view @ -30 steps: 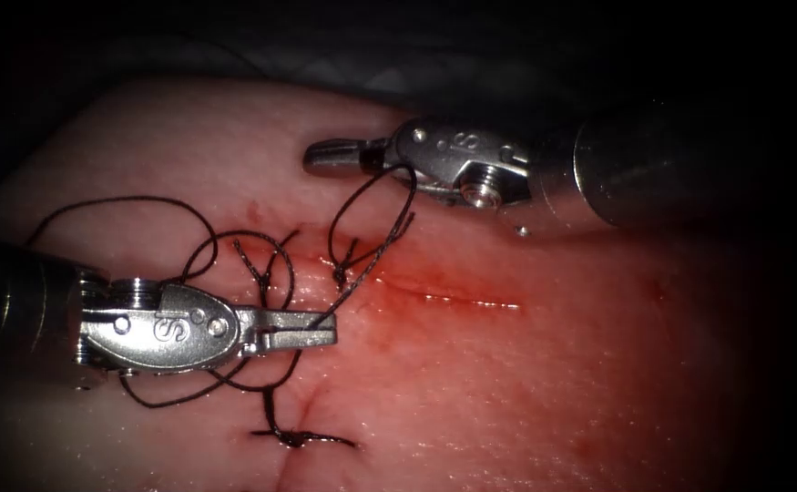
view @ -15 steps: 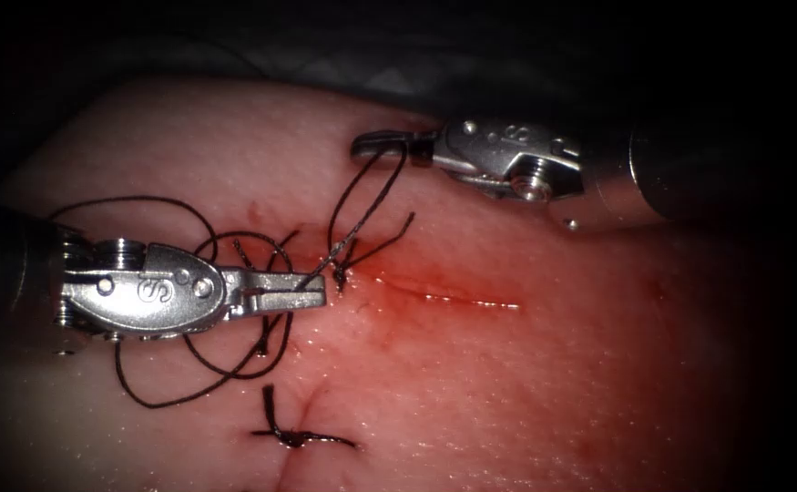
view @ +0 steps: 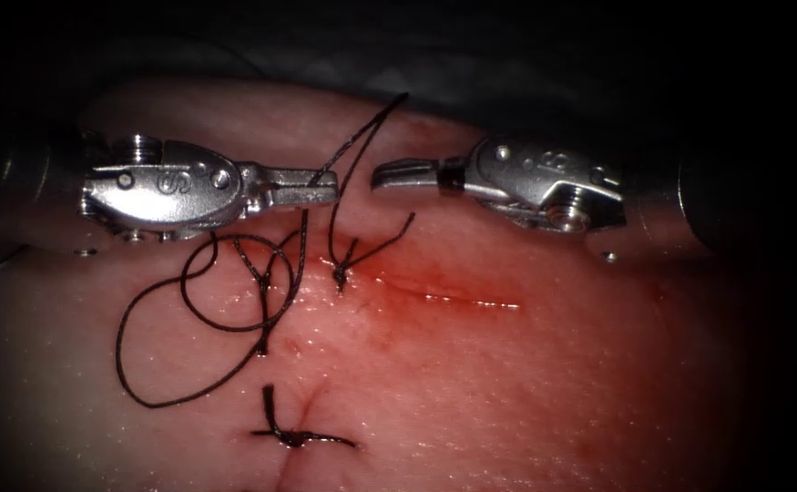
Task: Wound Closure
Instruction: Wrap the suture clockwise around the right tool, then use the right tool to grab the suture tail, then tension by pulling down with the left and up with the right
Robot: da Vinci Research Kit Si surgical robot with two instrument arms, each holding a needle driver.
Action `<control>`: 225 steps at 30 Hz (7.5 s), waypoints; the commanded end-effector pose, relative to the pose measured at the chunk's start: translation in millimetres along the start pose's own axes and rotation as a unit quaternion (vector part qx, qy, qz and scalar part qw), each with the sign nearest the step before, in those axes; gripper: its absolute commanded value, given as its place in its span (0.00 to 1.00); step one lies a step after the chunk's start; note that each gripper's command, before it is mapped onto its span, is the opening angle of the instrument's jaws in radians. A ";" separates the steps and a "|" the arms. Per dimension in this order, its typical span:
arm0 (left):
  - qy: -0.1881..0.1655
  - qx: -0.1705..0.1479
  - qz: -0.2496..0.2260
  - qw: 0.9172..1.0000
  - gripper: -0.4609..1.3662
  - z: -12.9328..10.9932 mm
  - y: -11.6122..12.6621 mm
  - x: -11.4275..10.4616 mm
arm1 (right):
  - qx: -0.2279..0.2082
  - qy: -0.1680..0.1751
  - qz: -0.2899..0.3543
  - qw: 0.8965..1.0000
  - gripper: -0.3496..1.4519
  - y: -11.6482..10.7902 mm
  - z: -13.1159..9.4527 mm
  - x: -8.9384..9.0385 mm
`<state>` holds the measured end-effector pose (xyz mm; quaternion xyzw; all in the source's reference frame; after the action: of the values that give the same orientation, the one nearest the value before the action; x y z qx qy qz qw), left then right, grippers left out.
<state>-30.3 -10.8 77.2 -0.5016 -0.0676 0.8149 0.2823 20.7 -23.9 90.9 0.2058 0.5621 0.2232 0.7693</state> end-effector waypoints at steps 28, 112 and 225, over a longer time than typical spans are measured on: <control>-0.025 -0.016 0.013 0.999 0.06 3.5 -0.5 -3.0 | 0.037 0.116 0.040 0.992 0.00 3.9 3.6 0.1; -0.050 -0.059 -0.018 0.997 0.06 5.2 -4.7 -4.8 | 0.372 -0.354 -0.131 0.848 0.70 2.3 5.9 1.4; -0.059 -0.147 -0.008 0.987 0.06 -6.8 21.9 0.3 | 0.331 -0.326 -0.111 0.879 0.00 4.2 8.1 -0.3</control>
<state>-33.3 -30.2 64.7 -0.4872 -0.2036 0.8231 0.2088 28.0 -21.1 95.9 0.4465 0.3397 -0.1413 0.8156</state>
